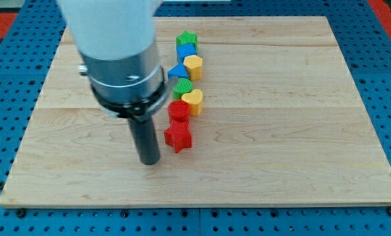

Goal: Slide your arm towards the center left

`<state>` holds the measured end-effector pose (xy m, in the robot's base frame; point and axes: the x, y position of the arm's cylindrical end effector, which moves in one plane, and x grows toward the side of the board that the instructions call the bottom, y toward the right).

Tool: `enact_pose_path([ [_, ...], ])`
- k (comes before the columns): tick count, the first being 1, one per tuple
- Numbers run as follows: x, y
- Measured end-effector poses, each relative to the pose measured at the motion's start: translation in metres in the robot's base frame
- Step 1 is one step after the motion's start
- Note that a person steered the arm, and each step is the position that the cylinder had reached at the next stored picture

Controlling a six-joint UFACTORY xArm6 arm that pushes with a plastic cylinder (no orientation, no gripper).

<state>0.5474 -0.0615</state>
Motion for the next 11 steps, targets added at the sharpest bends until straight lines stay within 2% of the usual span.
enact_pose_path([
  [1,-0.022,0.030],
  [2,-0.037,0.036],
  [3,-0.018,0.028],
  [4,-0.017,0.021],
  [5,-0.020,-0.007],
  [7,-0.038,-0.006],
  [8,-0.040,-0.066],
  [9,-0.084,-0.112],
  [10,-0.142,-0.113],
  [11,-0.177,-0.092],
])
